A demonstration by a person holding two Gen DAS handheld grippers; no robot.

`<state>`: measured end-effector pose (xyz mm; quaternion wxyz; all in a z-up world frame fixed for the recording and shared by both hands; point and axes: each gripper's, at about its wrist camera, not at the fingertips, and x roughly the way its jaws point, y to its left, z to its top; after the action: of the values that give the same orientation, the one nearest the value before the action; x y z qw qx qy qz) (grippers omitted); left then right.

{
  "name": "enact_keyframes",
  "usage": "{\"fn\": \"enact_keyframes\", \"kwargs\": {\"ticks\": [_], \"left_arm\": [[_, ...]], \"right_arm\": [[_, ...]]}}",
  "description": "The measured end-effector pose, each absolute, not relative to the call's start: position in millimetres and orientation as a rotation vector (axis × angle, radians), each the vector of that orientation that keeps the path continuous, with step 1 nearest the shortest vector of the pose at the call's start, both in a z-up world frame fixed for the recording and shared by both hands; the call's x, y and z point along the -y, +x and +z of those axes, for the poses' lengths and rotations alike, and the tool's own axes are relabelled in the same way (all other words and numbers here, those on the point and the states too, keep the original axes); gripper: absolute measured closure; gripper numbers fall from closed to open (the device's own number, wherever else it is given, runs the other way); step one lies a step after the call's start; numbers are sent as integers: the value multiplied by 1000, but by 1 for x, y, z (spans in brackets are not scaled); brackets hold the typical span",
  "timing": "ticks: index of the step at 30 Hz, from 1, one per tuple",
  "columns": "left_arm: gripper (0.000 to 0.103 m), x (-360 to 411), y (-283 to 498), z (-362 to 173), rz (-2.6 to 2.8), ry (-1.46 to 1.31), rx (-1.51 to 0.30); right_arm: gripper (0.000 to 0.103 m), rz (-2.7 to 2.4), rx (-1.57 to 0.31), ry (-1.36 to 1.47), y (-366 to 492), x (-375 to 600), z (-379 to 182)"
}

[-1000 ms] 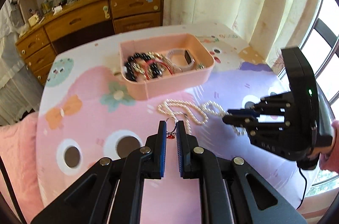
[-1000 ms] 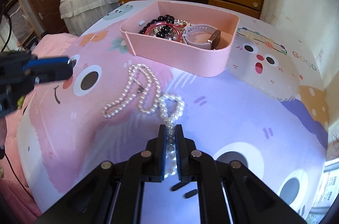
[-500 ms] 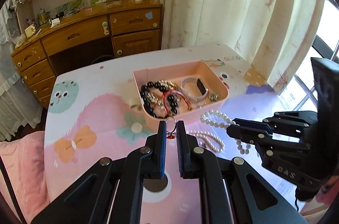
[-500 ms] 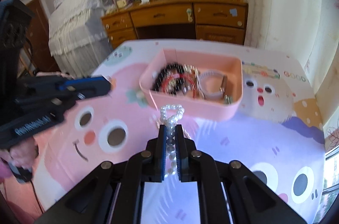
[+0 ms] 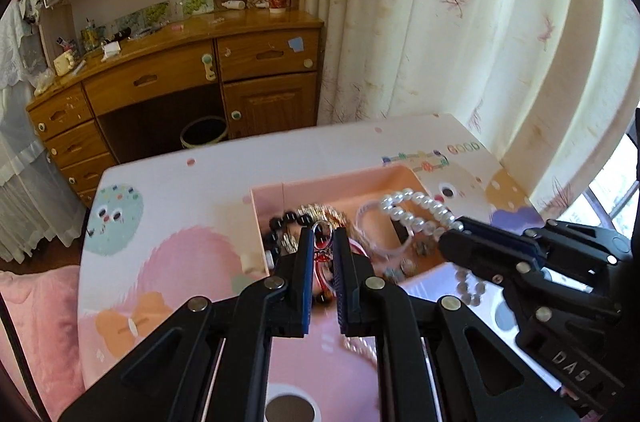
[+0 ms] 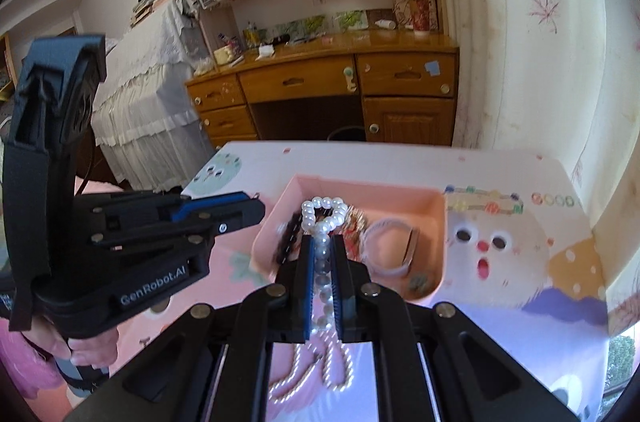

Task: Organize jewelry
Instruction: 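Carry the ring with left tool while right carries pearl bracelet, opening both over pink box, then withdraw both open tools from the pink box over the table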

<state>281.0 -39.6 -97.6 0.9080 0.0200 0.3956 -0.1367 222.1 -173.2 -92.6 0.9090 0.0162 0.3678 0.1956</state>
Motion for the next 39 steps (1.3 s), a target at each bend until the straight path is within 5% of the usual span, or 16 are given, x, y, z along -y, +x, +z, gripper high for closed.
{"fn": "enact_keyframes", "kwargs": {"ticks": [11,15,19,24,39], "left_arm": [[92,40,299,-99,-245,-14,-825],[40,42,302,-104,-208,-6,-835],[40,42,299,-105,-210,31,-844],[30,31,297,-102,-187,10,-861],[27,0,273,-117,-136,-40,-990]], "right_arm": [[95,357,-751,45,256,186,-91],[91,306,-816,33,265,185,-110],[62,275,-862,40,265,188,-120],[54,262,-858,24,259,191,-115],[46,242,-978,34,220,193,-129]]}}
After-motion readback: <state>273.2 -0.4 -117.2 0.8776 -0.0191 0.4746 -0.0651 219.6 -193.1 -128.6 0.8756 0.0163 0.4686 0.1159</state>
